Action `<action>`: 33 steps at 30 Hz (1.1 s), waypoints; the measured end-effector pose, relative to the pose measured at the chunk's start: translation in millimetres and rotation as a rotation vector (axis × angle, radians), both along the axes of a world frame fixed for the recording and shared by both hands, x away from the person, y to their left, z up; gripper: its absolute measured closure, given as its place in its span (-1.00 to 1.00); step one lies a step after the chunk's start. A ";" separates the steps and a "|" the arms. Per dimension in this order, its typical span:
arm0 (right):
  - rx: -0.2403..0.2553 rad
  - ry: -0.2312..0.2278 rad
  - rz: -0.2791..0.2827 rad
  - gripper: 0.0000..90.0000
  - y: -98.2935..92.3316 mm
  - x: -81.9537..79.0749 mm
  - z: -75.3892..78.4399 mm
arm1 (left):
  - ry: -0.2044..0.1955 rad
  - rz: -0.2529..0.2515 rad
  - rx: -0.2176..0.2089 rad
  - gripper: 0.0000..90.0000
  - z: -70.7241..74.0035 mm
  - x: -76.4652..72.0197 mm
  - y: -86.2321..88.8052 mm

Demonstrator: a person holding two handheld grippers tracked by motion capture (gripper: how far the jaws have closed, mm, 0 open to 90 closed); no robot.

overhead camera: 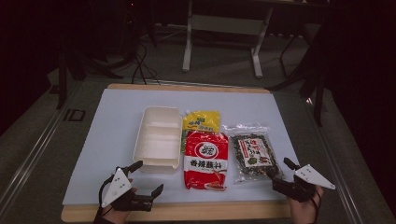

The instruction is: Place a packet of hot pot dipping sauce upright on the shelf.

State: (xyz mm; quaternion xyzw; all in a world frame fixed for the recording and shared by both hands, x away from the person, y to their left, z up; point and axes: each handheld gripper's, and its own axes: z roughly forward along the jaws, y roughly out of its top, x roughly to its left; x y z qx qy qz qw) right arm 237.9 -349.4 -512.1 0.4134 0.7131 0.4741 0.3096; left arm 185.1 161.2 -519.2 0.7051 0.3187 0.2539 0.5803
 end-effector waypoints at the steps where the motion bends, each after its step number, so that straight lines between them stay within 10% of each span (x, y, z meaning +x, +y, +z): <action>1: -0.008 -0.007 0.010 -0.59 0.4 -0.6 0.5 | 0.004 -0.002 -0.006 -0.98 -0.2 0.4 0.2; 6: -0.027 -0.006 0.081 -0.67 7.3 -5.3 3.5 | -0.040 -0.018 -0.015 -0.98 -0.5 0.2 0.1; 22: -0.053 -0.013 0.136 -0.70 33.5 -18.6 44.8 | 0.022 -0.065 0.001 -0.95 2.0 -2.6 -11.9; 28: -0.064 -0.067 0.202 -0.71 44.7 -9.8 68.7 | 0.020 -0.078 -0.004 -0.95 3.0 -4.4 -14.7; 33: -0.062 -0.010 0.237 -0.75 59.6 4.9 82.3 | 0.027 -0.076 -0.003 -0.95 2.5 -3.6 -14.8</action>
